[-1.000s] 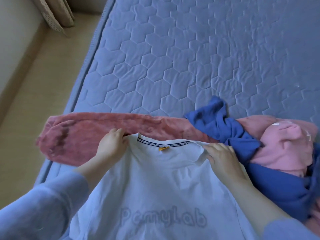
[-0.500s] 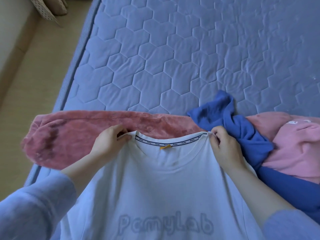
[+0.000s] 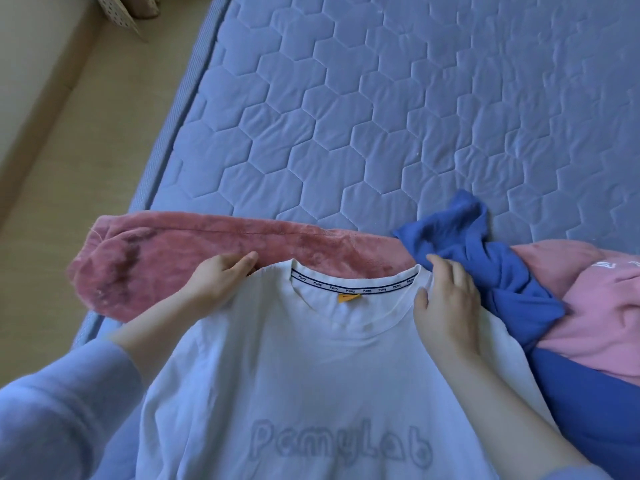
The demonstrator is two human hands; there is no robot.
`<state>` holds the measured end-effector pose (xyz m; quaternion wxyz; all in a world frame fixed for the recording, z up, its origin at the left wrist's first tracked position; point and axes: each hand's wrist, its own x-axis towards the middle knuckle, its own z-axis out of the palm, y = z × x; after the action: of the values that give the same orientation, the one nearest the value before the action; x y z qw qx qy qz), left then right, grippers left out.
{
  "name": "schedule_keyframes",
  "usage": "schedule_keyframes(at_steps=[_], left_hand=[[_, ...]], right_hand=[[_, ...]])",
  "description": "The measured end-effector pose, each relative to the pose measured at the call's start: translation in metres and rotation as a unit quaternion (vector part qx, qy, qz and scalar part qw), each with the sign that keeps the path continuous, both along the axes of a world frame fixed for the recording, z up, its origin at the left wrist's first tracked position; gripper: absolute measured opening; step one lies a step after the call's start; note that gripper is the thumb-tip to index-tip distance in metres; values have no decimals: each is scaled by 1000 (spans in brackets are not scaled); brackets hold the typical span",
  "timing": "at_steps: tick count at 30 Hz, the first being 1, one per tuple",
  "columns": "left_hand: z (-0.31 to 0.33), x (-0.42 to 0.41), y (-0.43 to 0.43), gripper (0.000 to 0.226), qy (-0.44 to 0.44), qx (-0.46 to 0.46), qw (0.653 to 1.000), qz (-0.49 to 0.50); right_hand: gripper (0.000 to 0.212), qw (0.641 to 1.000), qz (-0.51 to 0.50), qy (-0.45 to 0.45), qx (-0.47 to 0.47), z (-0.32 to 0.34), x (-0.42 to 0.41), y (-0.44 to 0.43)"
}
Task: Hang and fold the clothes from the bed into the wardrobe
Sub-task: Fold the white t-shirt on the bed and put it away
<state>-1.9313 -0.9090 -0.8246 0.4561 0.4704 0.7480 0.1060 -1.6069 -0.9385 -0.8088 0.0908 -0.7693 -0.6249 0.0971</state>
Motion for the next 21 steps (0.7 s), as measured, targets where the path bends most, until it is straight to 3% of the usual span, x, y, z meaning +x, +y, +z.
schedule_keyframes(at_steps=[3,6,10,14,17,19,21], left_hand=[[10,-20,-19,39,-13,11,999,33],[17,-45,-43,27,-84,-20,992,93],[18,-77,-81,25,-23,-54,997,47],[16,-98,-107,8,-97,-97,990,17],[14,-103,-118,17,-78,-95,992,-26],[17,-100,-124,26,-123,-75,989,30],[22,-97,-127,22,-239,-63,963,111]], right_hand=[[50,986,148,77,3,15,-39,-15],[36,964,219,140,-58,22,-82,-16],[30,947,261,160,-99,23,-138,-8],[37,929,327,132,-113,20,-184,5],[46,907,385,83,-149,17,-211,15],[50,890,407,16,-206,14,-222,23],[42,872,416,-49,-256,15,-228,31]])
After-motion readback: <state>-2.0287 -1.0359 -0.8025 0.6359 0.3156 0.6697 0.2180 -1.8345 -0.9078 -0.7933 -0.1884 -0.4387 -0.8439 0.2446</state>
